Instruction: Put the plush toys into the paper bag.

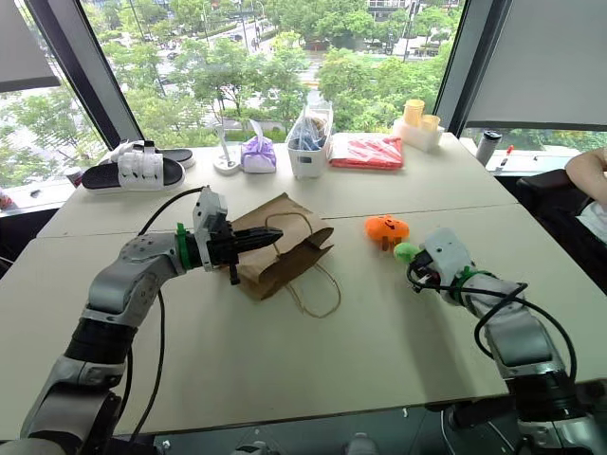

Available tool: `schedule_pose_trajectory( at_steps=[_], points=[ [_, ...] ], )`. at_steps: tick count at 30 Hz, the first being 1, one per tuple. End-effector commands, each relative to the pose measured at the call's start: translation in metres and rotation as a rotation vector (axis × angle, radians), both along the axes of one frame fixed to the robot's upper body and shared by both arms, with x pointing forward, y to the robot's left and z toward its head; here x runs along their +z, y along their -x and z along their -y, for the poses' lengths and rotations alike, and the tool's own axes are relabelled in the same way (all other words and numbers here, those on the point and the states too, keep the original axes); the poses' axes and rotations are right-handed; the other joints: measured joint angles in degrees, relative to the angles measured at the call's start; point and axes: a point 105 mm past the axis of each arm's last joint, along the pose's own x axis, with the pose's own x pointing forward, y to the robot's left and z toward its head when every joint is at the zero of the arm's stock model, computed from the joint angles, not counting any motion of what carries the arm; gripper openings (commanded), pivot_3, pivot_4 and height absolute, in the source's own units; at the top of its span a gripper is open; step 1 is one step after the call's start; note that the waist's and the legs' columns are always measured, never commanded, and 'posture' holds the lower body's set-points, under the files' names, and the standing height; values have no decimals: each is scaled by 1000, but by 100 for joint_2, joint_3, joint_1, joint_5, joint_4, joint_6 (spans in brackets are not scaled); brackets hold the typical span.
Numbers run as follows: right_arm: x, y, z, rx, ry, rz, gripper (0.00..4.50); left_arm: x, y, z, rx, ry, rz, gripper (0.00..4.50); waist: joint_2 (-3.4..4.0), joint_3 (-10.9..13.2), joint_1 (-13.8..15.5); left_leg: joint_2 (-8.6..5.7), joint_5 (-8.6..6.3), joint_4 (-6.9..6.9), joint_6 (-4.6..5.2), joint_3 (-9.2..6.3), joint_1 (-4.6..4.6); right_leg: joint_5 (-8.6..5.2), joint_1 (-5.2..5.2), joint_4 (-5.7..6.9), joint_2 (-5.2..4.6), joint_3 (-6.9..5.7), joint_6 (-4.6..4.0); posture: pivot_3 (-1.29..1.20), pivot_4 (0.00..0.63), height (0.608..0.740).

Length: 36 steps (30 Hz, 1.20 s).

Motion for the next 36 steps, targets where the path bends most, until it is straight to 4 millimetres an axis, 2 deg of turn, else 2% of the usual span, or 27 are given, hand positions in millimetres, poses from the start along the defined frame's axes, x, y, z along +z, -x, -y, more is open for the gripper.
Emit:
schedule_pose_trajectory(
  at_steps=[1,2,4,8,10,12,14,16,17,19,23,24,26,33,36],
  points=[
    [19,2,-7,46,7,68,2891,17,1,2,-17,10,64,0,0,0,20,-1,0,2,0,0,-2,0,0,-1,-1,0,0,0,150,740],
    [22,4,-9,56,-5,70,3501,18,1,2,-19,12,64,0,0,0,31,-2,0,4,0,-1,-2,0,2,-3,-1,1,0,0,150,740],
    [36,17,-17,105,-35,73,4429,18,2,1,-23,8,63,0,0,0,41,-2,0,5,0,-3,-4,0,2,-4,-1,1,0,0,150,740],
    [71,36,-34,203,-103,118,4429,18,2,0,-23,6,62,0,0,0,51,-3,0,4,1,-9,-7,0,2,-6,-1,-1,0,0,150,740],
    [95,37,-53,270,-155,166,4429,18,2,-1,-22,10,61,0,-1,0,31,-3,-1,6,1,-11,-6,0,5,-5,-1,-2,0,0,150,740],
    [107,36,-69,319,-195,185,4429,19,2,-1,-22,13,60,0,0,0,15,-1,-1,7,1,-8,-2,0,5,-4,-1,-1,0,0,150,740],
    [107,29,-86,353,-247,174,4429,20,2,-1,-23,17,61,0,0,0,11,1,0,6,1,-9,0,0,6,-2,1,-2,0,0,150,740],
    [90,19,-110,401,-274,124,4429,23,2,0,-24,25,65,0,-5,-3,23,1,0,5,0,-10,0,0,6,-1,1,-2,0,0,150,740],
    [78,15,-124,426,-305,90,4196,25,2,0,-24,28,68,0,-6,-4,23,2,0,5,0,-10,0,0,6,-1,2,-3,0,0,150,740],
    [60,8,-138,431,-308,62,3589,28,3,0,-22,30,74,0,-6,-4,31,0,0,4,0,-10,-2,0,5,-3,1,-3,0,0,150,740],
    [45,1,-156,452,-343,39,1636,31,3,-1,-16,33,82,0,-4,-2,45,-7,20,7,-35,-14,-15,0,-6,-2,-4,-3,0,0,150,740],
    [43,-2,-159,449,-348,41,1023,32,4,-1,-16,34,83,0,-4,-2,42,-8,20,7,-35,-14,-16,0,-6,-4,-5,-2,0,0,150,740],
    [41,-9,-165,445,-364,51,128,33,6,-2,-17,37,82,0,-4,-2,24,-8,20,6,-35,-15,-14,0,-6,-3,-4,-3,0,0,150,740],
    [29,-34,-184,428,-398,41,50,35,15,-3,-35,46,63,0,-4,-2,-8,-5,21,-1,-37,-16,-7,0,-10,7,-1,-2,0,0,150,740],
    [8,-47,-194,390,-386,5,50,43,16,-5,-27,83,57,0,-3,-2,-14,-5,21,-1,-37,-16,-7,0,-10,7,-1,-2,0,0,150,740]
  ],
)
